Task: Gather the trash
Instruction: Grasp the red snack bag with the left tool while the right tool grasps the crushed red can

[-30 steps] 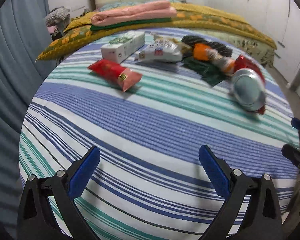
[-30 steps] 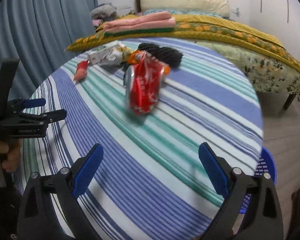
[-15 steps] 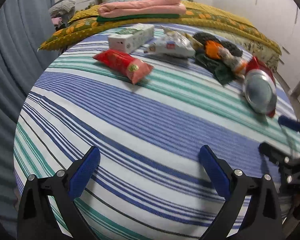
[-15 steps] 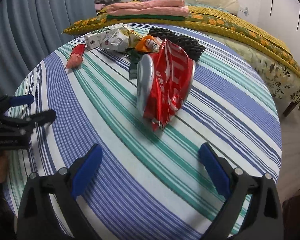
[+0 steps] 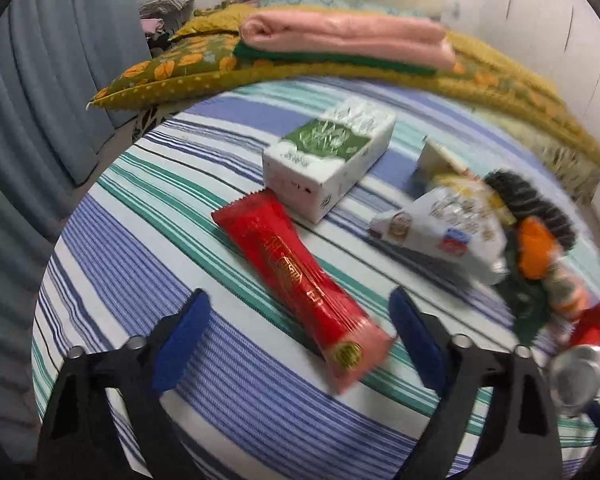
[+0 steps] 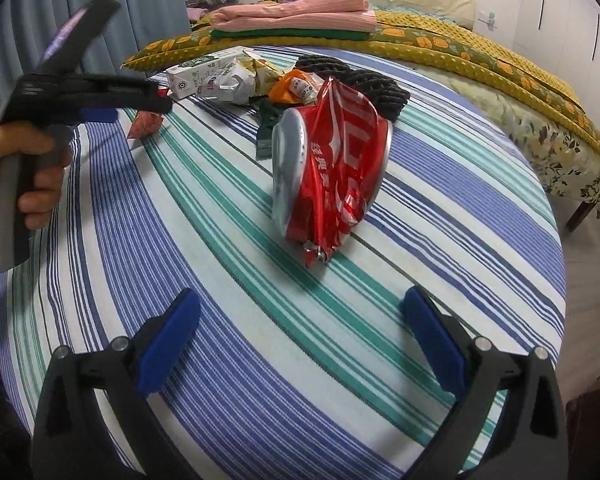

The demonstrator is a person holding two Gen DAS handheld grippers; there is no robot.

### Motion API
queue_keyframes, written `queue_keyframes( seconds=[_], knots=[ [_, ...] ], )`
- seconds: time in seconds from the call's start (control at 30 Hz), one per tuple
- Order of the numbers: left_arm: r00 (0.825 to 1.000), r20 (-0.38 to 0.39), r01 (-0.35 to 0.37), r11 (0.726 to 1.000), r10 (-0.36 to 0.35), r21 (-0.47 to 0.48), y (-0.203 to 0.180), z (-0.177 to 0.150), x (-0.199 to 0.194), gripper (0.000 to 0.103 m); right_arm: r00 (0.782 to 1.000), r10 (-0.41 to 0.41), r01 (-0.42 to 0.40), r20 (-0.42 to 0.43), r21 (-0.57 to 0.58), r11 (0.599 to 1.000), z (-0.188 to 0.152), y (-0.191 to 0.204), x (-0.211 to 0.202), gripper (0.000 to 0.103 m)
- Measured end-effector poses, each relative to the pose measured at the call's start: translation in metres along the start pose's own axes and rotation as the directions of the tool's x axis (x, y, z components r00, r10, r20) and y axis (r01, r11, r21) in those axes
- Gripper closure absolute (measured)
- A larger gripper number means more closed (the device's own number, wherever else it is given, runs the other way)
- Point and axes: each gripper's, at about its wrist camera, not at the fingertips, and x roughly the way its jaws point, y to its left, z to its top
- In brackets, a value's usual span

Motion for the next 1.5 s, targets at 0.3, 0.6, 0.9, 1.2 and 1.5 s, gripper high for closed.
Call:
queue_keyframes(
  seconds=[0.3, 0.6, 0.9, 1.2, 1.5],
  knots=[
    [0.991, 0.001, 0.133, 0.987, -0.134, 0.087, -0.001, -0.017, -0.017, 0.079, 1.000, -0.001, 0.001, 0.001, 0.001, 1.000, 0.000, 0.000, 0.000, 0.005],
    [0.931, -0.097, 0.365, 0.873, -0.353, 0.325, -0.023, -0.097, -0.076, 0.075, 1.000, -0.001, 0.001, 0.001, 0.001, 1.000, -0.001, 0.000, -0.001, 0.005],
    [0.956, -0.026, 0.285, 0.911, -0.291, 0.298, -0.029, -0.102, -0.061, 0.018, 1.000, 0.007, -0.007, 0.002, 0.004, 1.000, -0.002, -0.002, -0.002, 0.005],
    [0.972, -0.006, 0.225, 0.925, -0.234, 0.307, -0.034, -0.099, -0.052, 0.010, 0.996, 0.082, -0.082, 0.020, 0.031, 0.996, -0.003, -0.013, -0.007, 0.005],
    [0.966, -0.027, 0.252, 0.916, -0.256, 0.312, -0.033, -0.100, -0.055, 0.010, 0.996, 0.088, -0.087, 0.017, -0.008, 0.996, 0.033, -0.025, -0.014, 0.005]
  ],
)
